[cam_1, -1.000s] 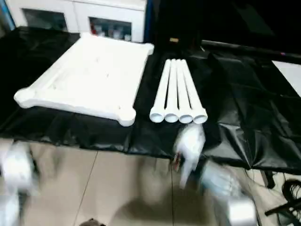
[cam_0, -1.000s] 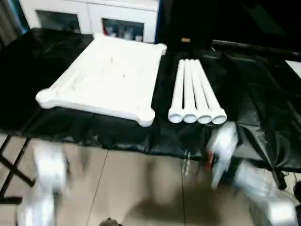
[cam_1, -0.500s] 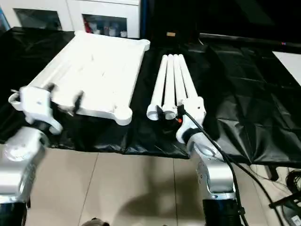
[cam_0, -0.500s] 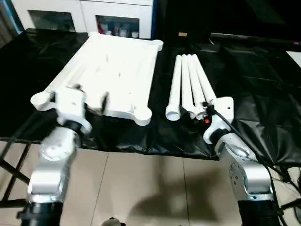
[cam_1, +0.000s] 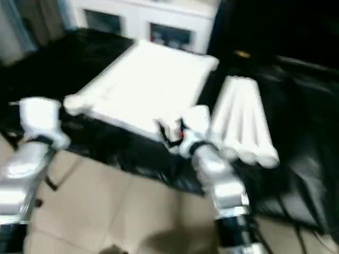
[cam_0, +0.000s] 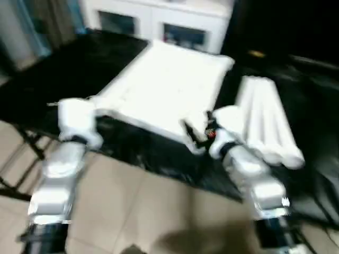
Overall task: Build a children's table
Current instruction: Move to table
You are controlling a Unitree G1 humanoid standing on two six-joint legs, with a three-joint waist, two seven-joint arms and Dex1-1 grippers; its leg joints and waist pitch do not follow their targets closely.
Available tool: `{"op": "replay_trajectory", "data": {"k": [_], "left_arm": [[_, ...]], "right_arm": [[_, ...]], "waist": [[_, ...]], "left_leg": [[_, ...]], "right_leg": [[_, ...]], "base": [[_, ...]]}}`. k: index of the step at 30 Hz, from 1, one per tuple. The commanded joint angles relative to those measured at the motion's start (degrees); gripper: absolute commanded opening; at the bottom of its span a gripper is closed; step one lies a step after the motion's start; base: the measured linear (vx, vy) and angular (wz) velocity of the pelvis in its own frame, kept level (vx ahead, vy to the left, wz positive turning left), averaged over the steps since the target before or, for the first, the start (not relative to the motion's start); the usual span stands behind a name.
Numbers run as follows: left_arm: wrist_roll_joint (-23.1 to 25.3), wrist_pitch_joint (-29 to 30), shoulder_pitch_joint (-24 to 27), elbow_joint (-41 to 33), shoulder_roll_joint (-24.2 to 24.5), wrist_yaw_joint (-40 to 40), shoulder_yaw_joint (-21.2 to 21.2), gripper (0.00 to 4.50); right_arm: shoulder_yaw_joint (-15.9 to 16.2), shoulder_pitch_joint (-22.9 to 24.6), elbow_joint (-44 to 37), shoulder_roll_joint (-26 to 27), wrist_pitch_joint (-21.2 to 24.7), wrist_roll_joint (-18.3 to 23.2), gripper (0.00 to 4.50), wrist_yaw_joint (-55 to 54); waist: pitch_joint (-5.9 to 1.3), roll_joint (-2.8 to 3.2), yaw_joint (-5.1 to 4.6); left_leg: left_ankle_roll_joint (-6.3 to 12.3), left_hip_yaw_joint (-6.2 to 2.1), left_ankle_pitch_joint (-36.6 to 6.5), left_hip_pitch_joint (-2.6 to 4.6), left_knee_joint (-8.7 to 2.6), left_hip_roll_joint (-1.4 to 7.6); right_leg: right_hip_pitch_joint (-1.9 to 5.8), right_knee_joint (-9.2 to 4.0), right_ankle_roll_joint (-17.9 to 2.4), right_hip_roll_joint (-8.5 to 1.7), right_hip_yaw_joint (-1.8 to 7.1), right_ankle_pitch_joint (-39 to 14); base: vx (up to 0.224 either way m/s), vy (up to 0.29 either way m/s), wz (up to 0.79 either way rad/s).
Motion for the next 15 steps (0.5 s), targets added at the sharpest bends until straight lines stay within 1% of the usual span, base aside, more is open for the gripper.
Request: {"op": "replay_trajectory", "data": {"k": [1, 2, 3, 4, 5, 6, 7, 8, 9, 10, 11, 12, 13, 14, 15], "left_arm": [[0.39, -0.78, -1.00, 1.57, -1.28, -0.44, -2.00, 4.44], [0.31, -0.80, -1.15, 1.75, -1.37, -0.53, -2.07, 4.44], [0.08, -0.93, -1.48, 2.26, -1.56, -0.64, -2.25, 4.44], [0.40, -1.26, -2.30, 3.60, -1.99, -0.34, -2.92, 4.44], [0.61, -1.17, -2.47, 3.77, -2.16, -0.12, -3.20, 4.44], [0.65, -1.13, -2.48, 3.75, -2.20, -0.08, -3.24, 4.44], [0.34, -1.22, -2.95, 4.41, -2.66, -0.82, -3.65, 4.44], [0.38, -1.76, -3.41, 5.23, -2.96, -1.32, -3.97, 4.44], [0.45, -2.16, -3.72, 5.81, -3.16, -1.65, -4.18, 4.44], [0.78, -2.57, -4.52, 7.39, -3.50, -1.97, -4.50, 4.44], [0.98, -2.70, -4.82, 7.98, -3.62, -2.05, -4.67, 4.44], [1.23, -2.84, -5.10, 8.58, -3.72, -1.96, -5.03, 4.44], [1.22, -2.39, -5.91, 9.75, -4.10, -1.93, -5.55, 4.44], [1.22, -2.38, -5.93, 9.78, -4.11, -1.93, -5.56, 4.44], [1.09, -2.44, -6.64, 10.86, -4.42, -2.02, -5.70, 4.44]], "right_arm": [[-1.46, 0.09, 1.11, -0.70, -0.58, -0.62, 4.50, -1.23], [-1.50, 0.11, 1.06, -0.63, -0.55, -0.62, 4.50, -1.39], [-1.72, 0.26, 0.71, -0.34, -0.32, -0.29, 4.50, -1.56], [-1.72, 0.65, -0.23, -0.45, 0.59, -0.80, 4.50, -2.44], [-1.72, 0.92, -0.82, -0.63, 0.94, -1.00, 4.50, -2.69], [-1.73, 0.97, -0.93, -0.67, 1.00, -1.02, 4.50, -2.71], [-1.97, 1.38, -1.53, -0.64, 2.39, -0.96, 4.50, -3.45], [-1.91, 1.72, -1.82, -0.80, 1.91, -1.46, 4.50, -3.93], [-1.84, 1.95, -1.99, -0.91, 1.45, -1.83, 4.50, -4.24], [-2.05, 2.06, -1.61, -1.04, 1.84, -2.96, 4.50, -5.86], [-2.29, 2.12, -1.46, -0.98, 1.95, -3.25, 4.50, -6.56], [-2.78, 2.24, -1.31, -0.85, 2.16, -3.41, 4.50, -7.39], [-4.58, 2.54, -1.99, -0.10, 2.53, -2.06, 4.50, -8.34], [-4.61, 2.54, -2.00, -0.09, 2.54, -2.05, 4.50, -8.36], [-5.86, 2.71, -2.91, 0.25, 3.17, -1.70, 4.50, -9.78]], "waist": [[-1.70, -0.76, 1.88], [-2.26, -2.97, 2.34], [-2.47, -0.34, 2.51], [-2.55, -0.88, 3.24], [-2.52, -0.37, 3.99], [-3.14, 0.94, 4.49], [-4.37, 3.61, 4.12], [-3.81, 5.80, -0.10], [-6.17, 5.03, -1.24], [-5.71, 5.17, -0.18], [-5.63, 5.41, -0.56], [-5.50, 4.47, -0.30], [-5.11, 3.00, -0.60], [-4.92, 1.94, -0.51], [-4.87, -1.27, -0.24]], "left_leg": [[13.50, 0.31, -14.01, -0.67, -1.31, 2.34], [12.18, 3.14, -12.90, -1.65, 4.24, 0.99], [5.63, 2.50, -7.47, -3.21, 7.54, 4.41], [2.91, 3.10, -5.17, -5.60, 7.22, 4.57], [2.61, 3.30, -3.72, -5.22, 6.07, 4.88], [2.92, 4.15, -1.04, -3.99, 2.83, 5.71], [2.32, 4.75, 4.07, -0.55, -2.67, 7.69], [11.18, -2.33, -2.26, 7.31, -5.93, 13.13], [16.65, -4.21, -0.29, 11.60, -4.53, 15.21], [20.06, -3.59, 1.84, 10.15, -3.06, 14.29], [21.23, -3.20, 4.65, 9.70, -3.39, 14.02], [22.35, -1.64, 8.20, 8.87, -4.18, 13.29], [21.41, 0.66, 8.32, 7.85, -4.58, 11.98], [19.67, 2.75, 7.80, 6.83, -3.84, 9.55], [10.42, 11.11, 0.90, 7.27, -0.69, 4.59]], "right_leg": [[2.71, -12.60, 4.99, -8.19, 7.65, -14.74], [5.47, -15.63, 4.58, -10.58, 10.31, -20.91], [7.38, -14.82, -2.14, -12.51, 12.22, -31.02], [10.62, -13.81, -9.99, -9.71, 11.14, -27.03], [10.86, -13.66, -13.00, -8.68, 10.35, -22.44], [10.89, -13.29, -16.42, -5.91, 8.50, -12.99], [9.28, -11.29, -13.53, -1.83, 3.81, -5.41], [-0.56, -2.19, -6.04, 1.94, -0.69, -5.36], [-3.63, 0.19, -2.45, 0.70, -1.11, -6.14], [-5.54, 2.43, 2.16, -0.13, -1.09, -3.67], [-6.35, 2.95, 3.98, -0.45, -1.14, -1.56], [-7.74, 3.40, 5.28, -0.98, -1.17, 3.04], [-7.86, 0.86, 2.89, -1.88, -0.34, 9.22], [-7.03, -2.11, 0.34, -2.52, 0.25, 14.48], [-5.02, -7.25, -4.87, -2.94, 3.48, 17.34]], "base": [[0.085, -0.079, 0.70], [0.100, -0.099, 0.73], [0.144, -0.061, 0.36], [0.144, -0.061, 0.36], [0.163, -0.011, 0.18], [0.177, 0.015, 0.29], [0.177, 0.015, 0.29], [0.201, 0.072, 0.18], [0.239, 0.086, 0.08], [0.239, 0.086, 0.08], [0.211, 0.060, 0.00], [0.166, 0.035, -0.03], [0.166, 0.035, -0.03], [0.170, 0.015, 0.01], [0.179, -0.024, -0.08]]}}
